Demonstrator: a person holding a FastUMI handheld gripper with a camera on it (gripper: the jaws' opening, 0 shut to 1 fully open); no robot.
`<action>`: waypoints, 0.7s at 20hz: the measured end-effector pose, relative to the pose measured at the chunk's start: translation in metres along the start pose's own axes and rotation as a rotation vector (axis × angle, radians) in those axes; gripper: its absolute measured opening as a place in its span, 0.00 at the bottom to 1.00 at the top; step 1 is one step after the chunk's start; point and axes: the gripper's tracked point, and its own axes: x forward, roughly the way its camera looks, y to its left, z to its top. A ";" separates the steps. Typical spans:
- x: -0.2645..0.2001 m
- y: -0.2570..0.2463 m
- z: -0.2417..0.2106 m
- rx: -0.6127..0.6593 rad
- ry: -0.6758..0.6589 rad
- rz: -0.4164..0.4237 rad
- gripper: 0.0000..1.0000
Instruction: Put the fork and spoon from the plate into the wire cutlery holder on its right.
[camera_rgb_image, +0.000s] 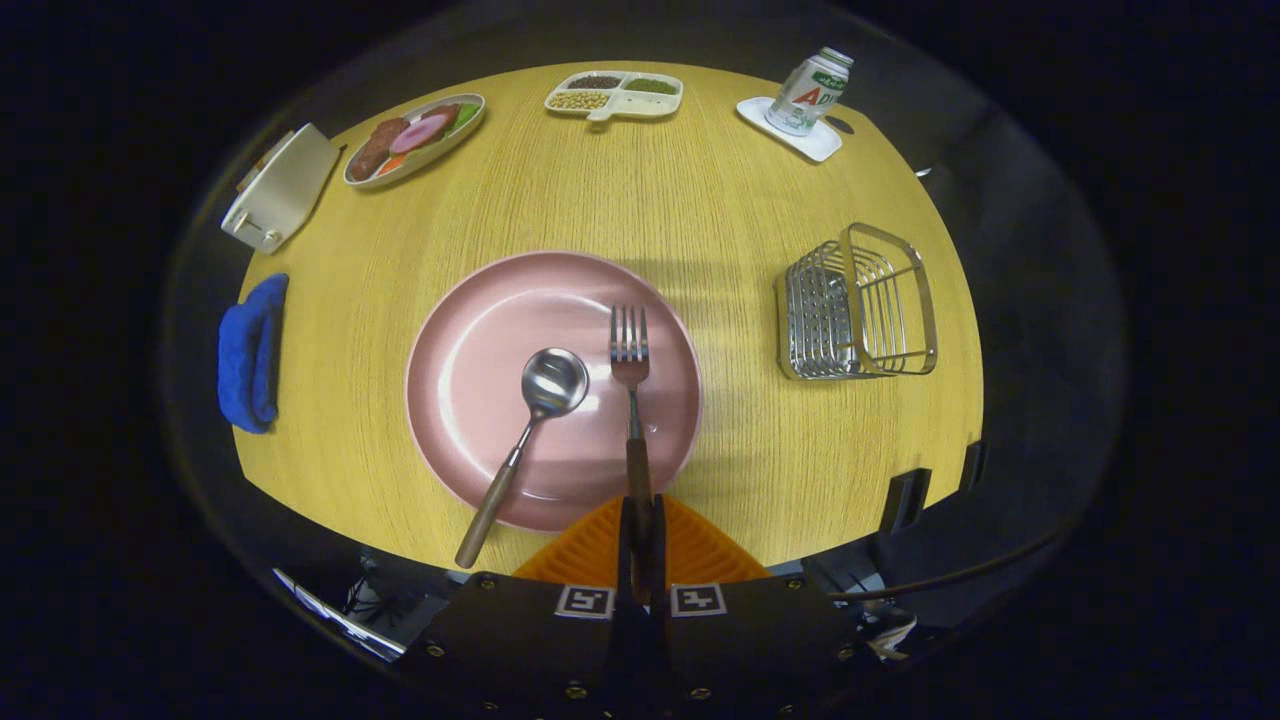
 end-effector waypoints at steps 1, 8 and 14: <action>-0.006 0.000 0.003 -0.002 -0.014 -0.009 0.06; -0.048 -0.013 0.019 0.016 -0.085 -0.081 0.06; -0.060 -0.017 0.030 0.029 -0.123 -0.088 0.06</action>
